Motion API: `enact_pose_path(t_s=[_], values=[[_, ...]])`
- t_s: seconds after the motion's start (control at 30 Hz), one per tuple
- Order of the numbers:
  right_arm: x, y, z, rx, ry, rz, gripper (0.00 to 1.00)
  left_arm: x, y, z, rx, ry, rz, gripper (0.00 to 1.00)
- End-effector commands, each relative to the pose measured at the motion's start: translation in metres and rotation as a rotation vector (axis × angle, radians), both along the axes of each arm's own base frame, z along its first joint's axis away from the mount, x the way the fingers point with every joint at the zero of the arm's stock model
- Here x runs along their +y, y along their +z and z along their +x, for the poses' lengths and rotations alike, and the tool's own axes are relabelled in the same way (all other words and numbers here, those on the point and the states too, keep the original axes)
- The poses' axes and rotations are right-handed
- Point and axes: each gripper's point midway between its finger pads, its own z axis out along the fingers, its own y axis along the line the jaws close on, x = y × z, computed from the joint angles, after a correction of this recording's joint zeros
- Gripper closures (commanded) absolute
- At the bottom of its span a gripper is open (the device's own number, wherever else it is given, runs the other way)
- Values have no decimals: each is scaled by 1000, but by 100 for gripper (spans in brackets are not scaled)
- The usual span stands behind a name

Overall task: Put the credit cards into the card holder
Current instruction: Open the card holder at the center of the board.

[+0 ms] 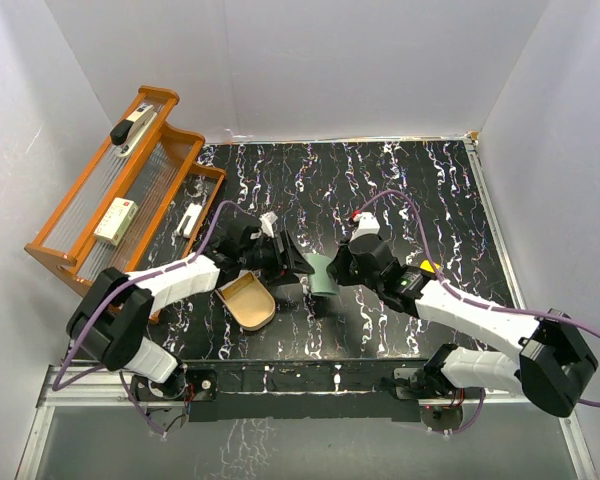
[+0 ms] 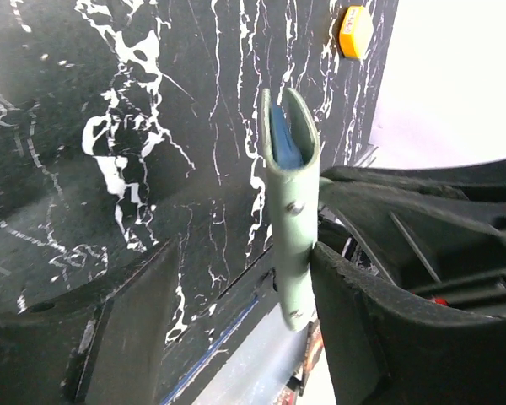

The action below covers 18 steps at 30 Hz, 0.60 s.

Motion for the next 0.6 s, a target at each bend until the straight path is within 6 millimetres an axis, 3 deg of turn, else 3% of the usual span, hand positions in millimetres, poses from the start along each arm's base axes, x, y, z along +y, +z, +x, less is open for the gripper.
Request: enact_pose_path(t_s=[0.0, 0.17, 0.33, 0.43, 0.57], values=[[16, 35, 1, -75, 36, 126, 100, -24, 16, 1, -17, -40, -98, 41], [16, 36, -4, -69, 46, 147, 100, -34, 15, -1, -13, -64, -96, 62], [5, 20, -7, -37, 30, 79, 100, -29, 12, -6, -2, -44, -81, 98], [-2, 13, -9, -35, 26, 38, 100, -24, 7, -9, -6, -44, -61, 100], [-13, 21, -5, -70, -21, 29, 100, -21, 4, -12, -14, -62, -38, 100]])
